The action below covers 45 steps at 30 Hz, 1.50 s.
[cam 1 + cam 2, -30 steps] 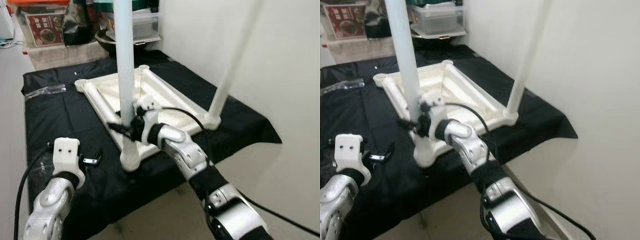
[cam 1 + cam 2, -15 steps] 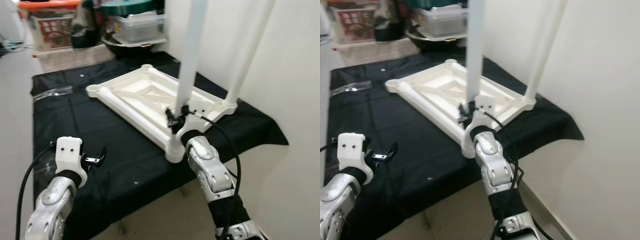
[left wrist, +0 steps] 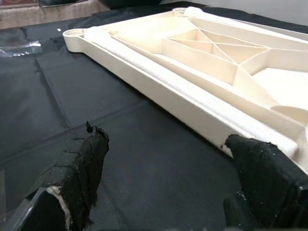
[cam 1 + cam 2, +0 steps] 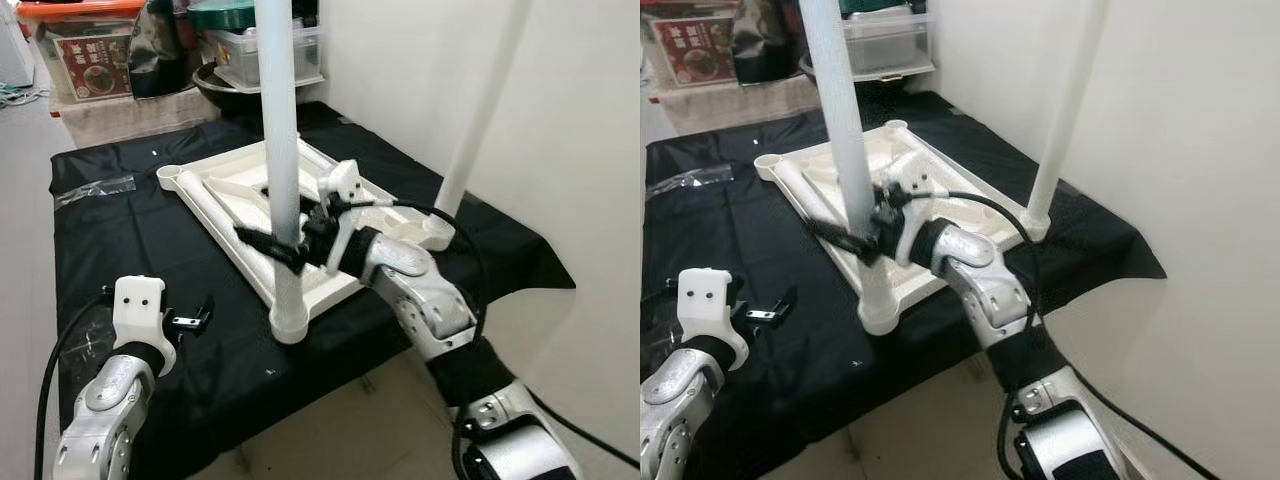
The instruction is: Building children table
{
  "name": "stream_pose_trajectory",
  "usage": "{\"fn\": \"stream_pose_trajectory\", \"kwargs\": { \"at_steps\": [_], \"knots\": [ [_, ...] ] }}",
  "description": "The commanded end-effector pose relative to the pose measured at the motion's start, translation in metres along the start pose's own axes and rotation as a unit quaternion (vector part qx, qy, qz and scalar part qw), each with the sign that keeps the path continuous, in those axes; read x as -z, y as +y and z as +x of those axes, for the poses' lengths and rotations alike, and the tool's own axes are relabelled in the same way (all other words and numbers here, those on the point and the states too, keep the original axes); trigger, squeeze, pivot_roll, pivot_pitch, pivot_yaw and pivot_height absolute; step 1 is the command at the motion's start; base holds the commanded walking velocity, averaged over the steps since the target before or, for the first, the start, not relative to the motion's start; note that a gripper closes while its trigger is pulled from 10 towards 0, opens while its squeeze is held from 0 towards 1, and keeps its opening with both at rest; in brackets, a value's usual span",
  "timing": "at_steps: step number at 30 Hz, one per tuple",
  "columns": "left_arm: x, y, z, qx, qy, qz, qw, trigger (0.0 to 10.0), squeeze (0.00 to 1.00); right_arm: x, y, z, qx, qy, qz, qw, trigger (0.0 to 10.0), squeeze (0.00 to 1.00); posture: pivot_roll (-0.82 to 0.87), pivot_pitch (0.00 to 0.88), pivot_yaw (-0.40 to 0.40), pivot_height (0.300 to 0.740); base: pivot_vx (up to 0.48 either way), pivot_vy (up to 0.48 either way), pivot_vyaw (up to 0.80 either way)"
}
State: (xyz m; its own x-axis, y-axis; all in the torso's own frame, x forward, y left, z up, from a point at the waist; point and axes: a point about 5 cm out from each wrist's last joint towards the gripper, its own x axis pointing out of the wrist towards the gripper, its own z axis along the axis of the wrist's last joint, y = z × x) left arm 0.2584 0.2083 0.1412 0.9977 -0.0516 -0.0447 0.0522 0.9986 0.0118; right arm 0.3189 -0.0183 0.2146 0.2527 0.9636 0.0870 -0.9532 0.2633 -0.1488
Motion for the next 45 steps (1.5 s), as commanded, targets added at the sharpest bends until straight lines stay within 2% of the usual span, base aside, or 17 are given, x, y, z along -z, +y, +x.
{"fn": "stream_pose_trajectory", "kwargs": {
  "at_steps": [1,4,6,9,10,12,15,18,19,20,21,27,28,38,39,44,45],
  "knots": [
    [0.004,-0.002,-0.001,0.002,0.003,-0.004,1.0,10.0,0.0,0.03,0.013,0.011,-0.03,0.05,0.042,0.997,0.0,0.0,0.14,0.0,-0.081,0.74,0.0,0.0,0.0],
    [0.005,-0.003,-0.002,0.001,0.003,-0.006,1.0,10.0,0.0,0.049,-0.003,0.017,0.087,0.104,0.055,0.989,0.0,0.0,0.15,0.0,-0.087,0.74,0.0,0.0,0.0],
    [0.005,-0.002,-0.003,0.0,0.003,-0.007,1.0,10.0,0.0,0.06,-0.035,0.005,0.313,0.141,0.069,0.937,0.0,0.0,0.14,0.0,-0.085,0.74,0.0,0.0,0.0],
    [0.005,-0.003,-0.004,0.0,0.003,-0.007,1.0,10.0,0.0,0.063,-0.048,-0.009,0.416,0.144,0.082,0.894,0.0,0.0,0.14,0.0,-0.084,0.74,0.0,0.0,0.0],
    [0.005,-0.003,-0.004,0.0,0.002,-0.007,1.0,10.0,0.0,0.064,-0.058,-0.028,0.515,0.133,0.091,0.842,0.0,0.0,0.13,0.0,-0.081,0.74,0.0,0.0,0.0],
    [0.005,-0.003,-0.004,0.0,0.002,-0.007,1.0,10.0,0.0,0.064,-0.058,-0.028,0.515,0.133,0.091,0.842,0.0,0.0,0.13,0.0,-0.081,0.74,0.0,0.0,0.0],
    [0.005,-0.003,-0.005,0.002,0.002,-0.008,1.0,10.0,0.0,0.058,-0.055,-0.049,0.579,0.112,0.051,0.806,0.0,0.0,0.12,0.0,-0.074,0.74,0.0,0.0,0.0],
    [0.005,-0.004,-0.005,0.003,0.002,-0.007,1.0,10.0,0.0,0.051,-0.046,-0.046,0.561,0.091,0.036,0.822,1.4,0.0,0.12,0.0,-0.076,0.74,0.0,0.0,0.0],
    [0.006,-0.003,-0.005,0.003,0.003,-0.007,1.0,10.0,0.0,0.045,-0.032,-0.032,0.492,0.067,0.04,0.867,10.0,0.0,0.12,0.0,-0.074,0.74,0.0,0.0,0.0],
    [0.006,-0.003,-0.005,0.003,0.003,-0.007,1.0,10.0,0.0,0.045,-0.032,-0.032,0.492,0.067,0.04,0.867,10.0,0.0,0.12,0.0,-0.074,0.74,0.0,0.0,0.0],
    [0.006,-0.002,-0.005,0.003,0.004,-0.007,1.0,10.0,0.0,0.023,-0.008,-0.008,0.348,-0.033,0.055,0.935,10.0,1.0,0.12,0.0,-0.074,0.74,0.0,0.0,0.0],
    [0.005,-0.001,-0.003,0.002,0.003,-0.006,1.0,10.0,0.0,0.008,-0.007,0.006,0.249,-0.064,0.04,0.966,10.0,1.0,0.14,0.0,-0.085,0.74,0.0,0.0,0.0],
    [0.005,-0.001,-0.003,0.001,0.002,-0.006,1.0,10.0,0.0,0.002,-0.01,0.009,0.209,-0.062,0.028,0.976,10.0,0.0,0.14,0.0,-0.09,0.74,0.0,0.0,0.0],
    [0.005,-0.001,-0.001,0.0,-0.001,-0.009,1.0,10.0,0.0,-0.001,0.008,0.01,-0.015,-0.031,0.013,0.999,10.0,0.0,0.15,0.0,-0.107,0.74,0.0,0.0,0.0],
    [0.004,-0.001,-0.001,0.0,-0.003,-0.011,1.0,10.0,0.0,0.012,0.006,0.014,0.023,-0.002,-0.013,1.0,0.0,0.0,0.16,0.0,-0.114,0.74,0.0,0.0,0.0],
    [0.004,-0.002,-0.001,-0.001,-0.004,-0.012,1.0,10.0,0.0,0.021,0.005,0.018,0.051,0.017,-0.033,0.998,0.0,0.0,0.16,0.0,-0.115,0.74,0.0,0.0,0.0],
    [0.004,-0.002,-0.002,-0.001,-0.006,-0.013,1.0,10.0,0.0,0.037,-0.026,0.004,0.277,0.053,0.002,0.959,0.0,0.0,0.16,0.0,-0.113,0.74,0.0,0.0,0.0]
  ]
}}
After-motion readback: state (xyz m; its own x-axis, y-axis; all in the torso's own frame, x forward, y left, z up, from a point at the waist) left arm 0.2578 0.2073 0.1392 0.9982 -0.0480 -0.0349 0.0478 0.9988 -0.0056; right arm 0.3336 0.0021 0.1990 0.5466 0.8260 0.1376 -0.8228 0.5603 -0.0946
